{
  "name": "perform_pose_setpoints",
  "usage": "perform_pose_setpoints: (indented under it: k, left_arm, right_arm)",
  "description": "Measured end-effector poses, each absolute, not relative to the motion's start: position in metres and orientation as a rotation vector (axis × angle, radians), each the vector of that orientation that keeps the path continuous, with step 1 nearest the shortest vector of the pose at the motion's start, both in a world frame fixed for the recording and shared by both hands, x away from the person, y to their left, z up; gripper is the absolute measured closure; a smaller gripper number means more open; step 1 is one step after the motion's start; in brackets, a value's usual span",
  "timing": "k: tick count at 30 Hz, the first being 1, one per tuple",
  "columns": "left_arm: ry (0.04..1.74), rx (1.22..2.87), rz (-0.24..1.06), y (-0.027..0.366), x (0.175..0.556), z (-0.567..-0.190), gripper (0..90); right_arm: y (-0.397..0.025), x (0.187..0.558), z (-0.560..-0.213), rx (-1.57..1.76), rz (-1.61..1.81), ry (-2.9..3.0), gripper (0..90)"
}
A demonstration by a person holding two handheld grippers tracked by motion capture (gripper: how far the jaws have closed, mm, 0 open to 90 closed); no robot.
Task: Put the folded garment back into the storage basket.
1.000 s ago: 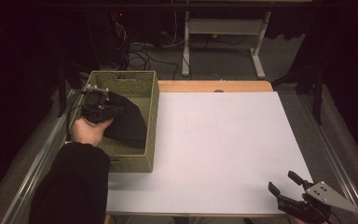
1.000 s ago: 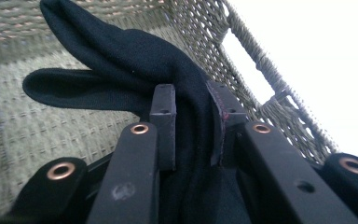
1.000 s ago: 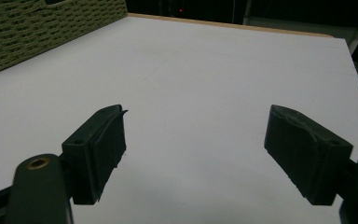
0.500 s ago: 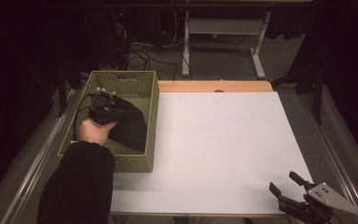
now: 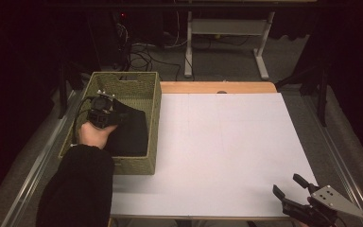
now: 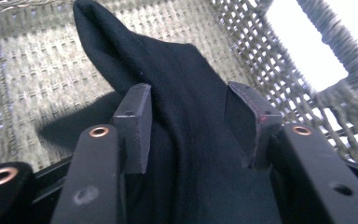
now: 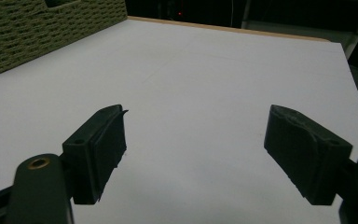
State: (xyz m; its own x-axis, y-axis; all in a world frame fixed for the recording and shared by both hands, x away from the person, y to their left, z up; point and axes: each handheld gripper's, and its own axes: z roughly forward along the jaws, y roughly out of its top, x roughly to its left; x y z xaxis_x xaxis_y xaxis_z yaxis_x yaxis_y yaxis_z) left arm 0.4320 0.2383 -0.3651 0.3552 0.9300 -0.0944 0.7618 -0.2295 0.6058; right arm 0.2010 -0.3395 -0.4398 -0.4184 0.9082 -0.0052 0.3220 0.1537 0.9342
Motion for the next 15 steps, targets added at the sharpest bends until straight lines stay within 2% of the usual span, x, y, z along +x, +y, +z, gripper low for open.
perform_pose_setpoints:
  k: [6, 15]
  left_arm:
    - [1.489, 2.026, 0.403, 0.2407, 0.4298, -0.3694, 41.1]
    - [1.477, 1.996, 0.402, 0.241, 0.4243, -0.3657, 39.1]
  right_arm:
    - [-0.3396, 0.2007, -0.4396, 1.165, 1.264, 1.843, 21.3]
    - [-0.3396, 0.2006, -0.4397, 1.165, 1.26, 1.843, 21.3]
